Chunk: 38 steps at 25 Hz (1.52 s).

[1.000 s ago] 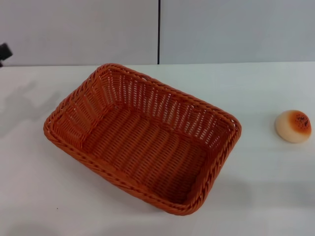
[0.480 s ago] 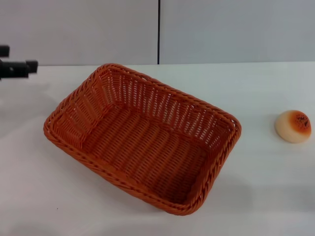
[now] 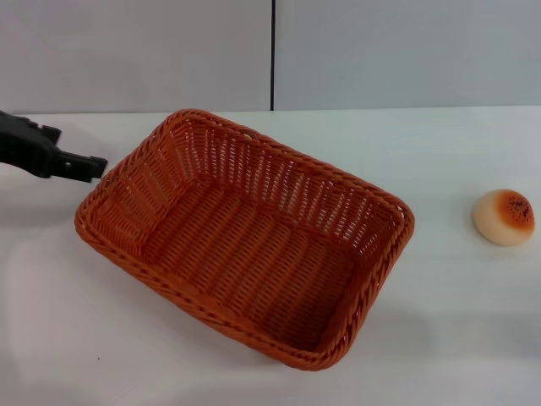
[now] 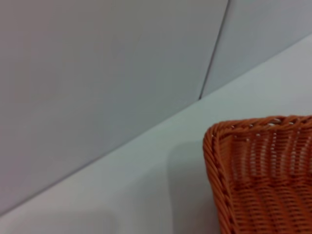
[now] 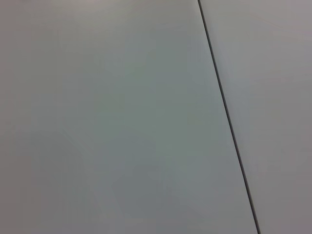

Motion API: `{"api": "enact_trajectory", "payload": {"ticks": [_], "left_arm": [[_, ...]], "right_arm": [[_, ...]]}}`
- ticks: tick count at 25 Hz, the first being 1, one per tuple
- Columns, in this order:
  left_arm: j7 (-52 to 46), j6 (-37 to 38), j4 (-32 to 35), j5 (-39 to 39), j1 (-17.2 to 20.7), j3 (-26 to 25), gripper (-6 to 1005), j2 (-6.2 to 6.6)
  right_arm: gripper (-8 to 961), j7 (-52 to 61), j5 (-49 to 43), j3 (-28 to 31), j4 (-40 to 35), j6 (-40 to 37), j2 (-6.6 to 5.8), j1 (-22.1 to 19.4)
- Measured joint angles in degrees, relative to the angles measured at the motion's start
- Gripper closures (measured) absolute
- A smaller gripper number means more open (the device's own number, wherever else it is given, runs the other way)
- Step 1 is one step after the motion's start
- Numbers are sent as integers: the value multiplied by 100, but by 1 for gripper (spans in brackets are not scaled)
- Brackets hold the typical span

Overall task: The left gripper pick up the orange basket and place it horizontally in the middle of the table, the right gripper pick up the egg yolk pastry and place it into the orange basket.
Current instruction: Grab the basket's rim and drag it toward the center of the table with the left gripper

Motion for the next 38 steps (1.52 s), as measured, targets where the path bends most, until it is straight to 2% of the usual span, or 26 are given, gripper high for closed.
{"api": "enact_trajectory", "payload": {"ticks": [4, 12, 18, 19, 20, 27, 36, 38], "left_arm": [[-201, 48, -218, 143, -155, 209, 196, -11], [-356, -369, -708, 149, -163, 595, 210, -29], [-358, -447, -753, 153, -155, 656, 220, -28], [-354, -1038, -1020, 133, -55, 1051, 222, -26], [-342, -1206, -1150, 119, -45, 1160, 224, -26], [-273, -1608, -1611, 116, -104, 1539, 236, -20], [-335, -1666, -1639, 119, -113, 1520, 251, -27], [-403, -1677, -1610, 119, -103, 1519, 340, -26]], "right_arm": [[412, 18, 1, 0, -5, 3, -2, 39], [414, 10, 1, 0, -8, 55, -3, 49], [416, 1, -5, 0, -8, 72, -4, 45], [416, -1, -8, 0, -8, 73, -4, 47], [417, -3, -9, 0, -8, 73, -4, 49], [418, -11, -9, 0, -8, 105, -4, 51], [421, -21, 2, 0, -8, 209, -12, 51], [421, -22, 2, 0, -8, 223, -12, 48]]}}
